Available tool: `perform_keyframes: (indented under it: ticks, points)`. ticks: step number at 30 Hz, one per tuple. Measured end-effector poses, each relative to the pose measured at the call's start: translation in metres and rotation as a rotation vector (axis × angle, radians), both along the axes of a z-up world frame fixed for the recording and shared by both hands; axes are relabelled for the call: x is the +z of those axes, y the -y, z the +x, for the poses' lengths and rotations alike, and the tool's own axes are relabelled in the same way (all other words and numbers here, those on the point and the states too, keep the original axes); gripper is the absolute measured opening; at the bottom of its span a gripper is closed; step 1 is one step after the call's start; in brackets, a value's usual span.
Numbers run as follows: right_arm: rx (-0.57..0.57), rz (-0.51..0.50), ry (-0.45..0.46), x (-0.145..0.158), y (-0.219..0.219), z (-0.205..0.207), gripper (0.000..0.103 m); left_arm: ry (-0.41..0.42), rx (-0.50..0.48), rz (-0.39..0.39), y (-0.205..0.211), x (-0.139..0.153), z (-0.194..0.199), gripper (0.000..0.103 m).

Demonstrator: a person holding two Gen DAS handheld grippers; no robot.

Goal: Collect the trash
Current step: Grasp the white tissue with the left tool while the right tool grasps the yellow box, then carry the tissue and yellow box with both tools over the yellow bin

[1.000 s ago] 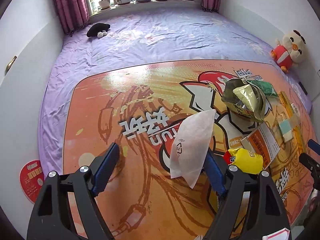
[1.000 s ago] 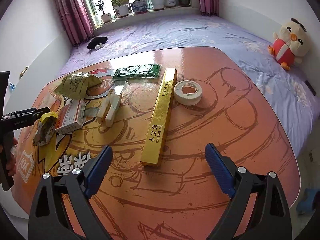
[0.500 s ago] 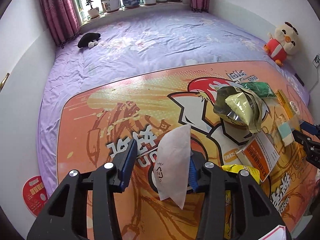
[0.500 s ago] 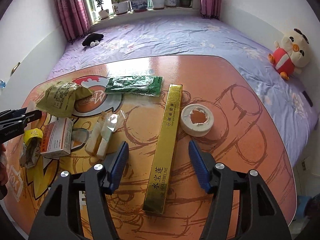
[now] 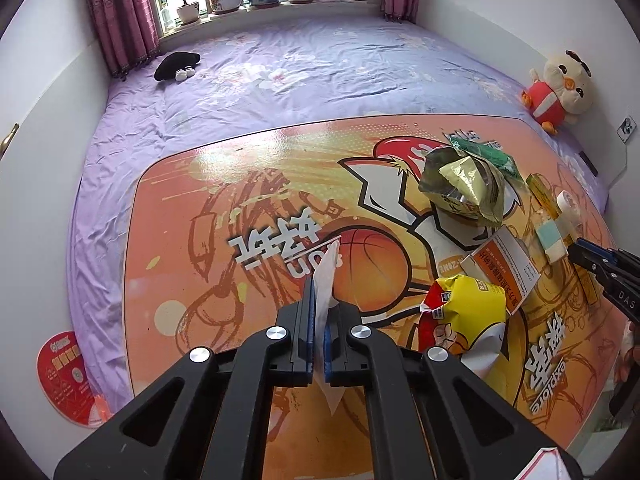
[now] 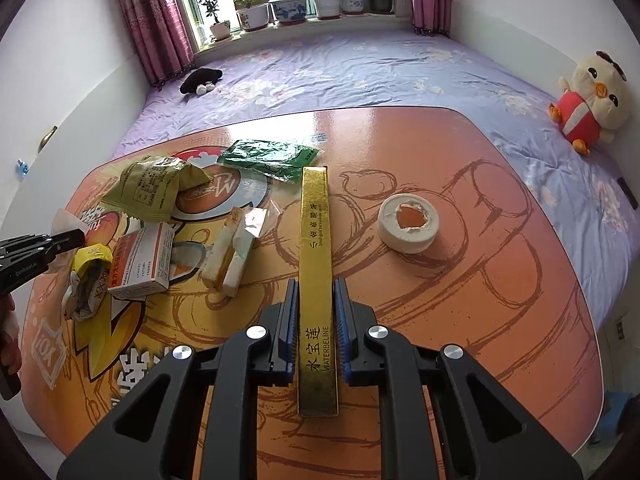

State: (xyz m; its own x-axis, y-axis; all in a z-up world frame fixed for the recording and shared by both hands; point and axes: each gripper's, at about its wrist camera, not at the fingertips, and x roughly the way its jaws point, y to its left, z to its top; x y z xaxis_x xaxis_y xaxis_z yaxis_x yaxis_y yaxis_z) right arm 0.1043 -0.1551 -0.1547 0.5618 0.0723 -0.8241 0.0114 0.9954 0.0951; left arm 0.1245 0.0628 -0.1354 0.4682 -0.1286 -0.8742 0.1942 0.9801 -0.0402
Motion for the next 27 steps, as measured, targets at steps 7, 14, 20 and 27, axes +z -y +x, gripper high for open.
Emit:
perform_keyframes:
  ticks: [7,14,20,27]
  points:
    - [0.003,0.012,0.013,0.008,0.001,-0.014,0.018,0.011,-0.002,-0.028,0.0,0.012,-0.01,0.004]
    - [-0.002,0.034,0.071,0.032,0.007,-0.039,0.018,0.049,-0.066,-0.066,0.013,0.039,-0.022,0.004]
    - [-0.031,0.039,0.131,0.06,0.024,-0.075,0.018,0.087,-0.192,-0.084,0.049,0.063,-0.039,0.004]
    - [-0.123,0.041,0.169,0.081,0.058,-0.131,0.018,0.108,-0.405,-0.099,0.124,0.073,-0.065,0.004]
